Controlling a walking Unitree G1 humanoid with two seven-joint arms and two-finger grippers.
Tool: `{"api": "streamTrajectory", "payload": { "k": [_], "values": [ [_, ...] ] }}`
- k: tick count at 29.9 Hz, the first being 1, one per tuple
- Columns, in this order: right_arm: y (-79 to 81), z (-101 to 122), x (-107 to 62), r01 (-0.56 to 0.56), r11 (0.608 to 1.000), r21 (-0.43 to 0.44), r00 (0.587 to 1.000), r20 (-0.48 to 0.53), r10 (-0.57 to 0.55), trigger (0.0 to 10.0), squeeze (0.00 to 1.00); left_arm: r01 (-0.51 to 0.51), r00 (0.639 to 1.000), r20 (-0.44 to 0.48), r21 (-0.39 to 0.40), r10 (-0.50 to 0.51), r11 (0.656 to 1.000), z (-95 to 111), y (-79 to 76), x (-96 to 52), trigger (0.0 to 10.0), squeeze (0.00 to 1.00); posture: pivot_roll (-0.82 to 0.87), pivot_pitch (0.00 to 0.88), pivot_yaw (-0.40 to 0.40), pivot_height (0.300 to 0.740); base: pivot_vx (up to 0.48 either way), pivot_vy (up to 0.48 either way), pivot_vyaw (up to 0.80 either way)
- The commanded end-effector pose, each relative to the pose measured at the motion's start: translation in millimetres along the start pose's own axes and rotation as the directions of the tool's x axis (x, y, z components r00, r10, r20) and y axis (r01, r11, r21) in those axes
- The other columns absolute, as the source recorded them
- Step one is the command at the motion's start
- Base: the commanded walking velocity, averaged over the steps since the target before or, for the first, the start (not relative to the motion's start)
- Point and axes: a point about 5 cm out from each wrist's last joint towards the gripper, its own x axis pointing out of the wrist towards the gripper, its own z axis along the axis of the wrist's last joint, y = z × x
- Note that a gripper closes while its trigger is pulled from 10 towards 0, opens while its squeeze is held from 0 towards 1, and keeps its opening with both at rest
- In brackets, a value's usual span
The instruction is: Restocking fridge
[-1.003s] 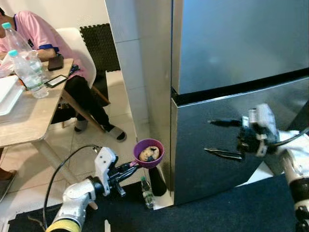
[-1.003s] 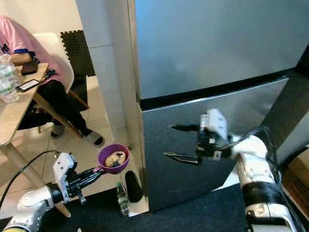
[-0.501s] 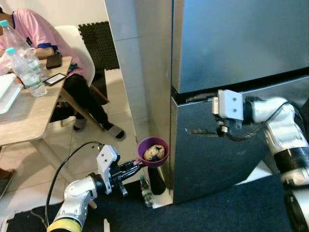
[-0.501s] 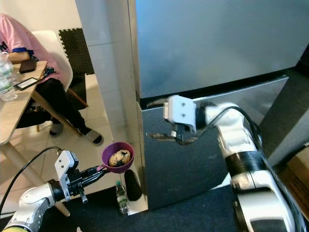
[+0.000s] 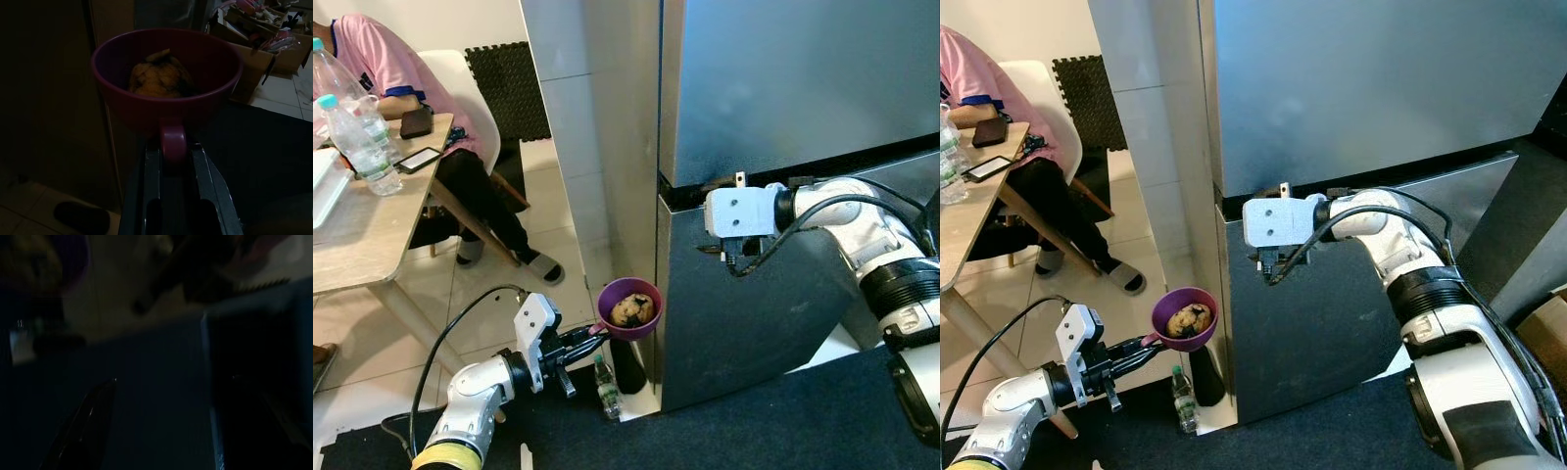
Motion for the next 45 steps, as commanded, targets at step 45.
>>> {"api": "streamTrajectory", "payload": {
  "k": [45],
  "values": [
    [73.0,64,-94.0,-0.687,0.726,0.014,0.382,0.858,0.344,10.0,0.0,0.026,1.0,-0.002,0.027,-0.026,0.999,3,-6.5,3.1,10.0,0.0,-0.02,0.042,-0.003,0.74,0.0,0.0,0.0]
  ]
}}
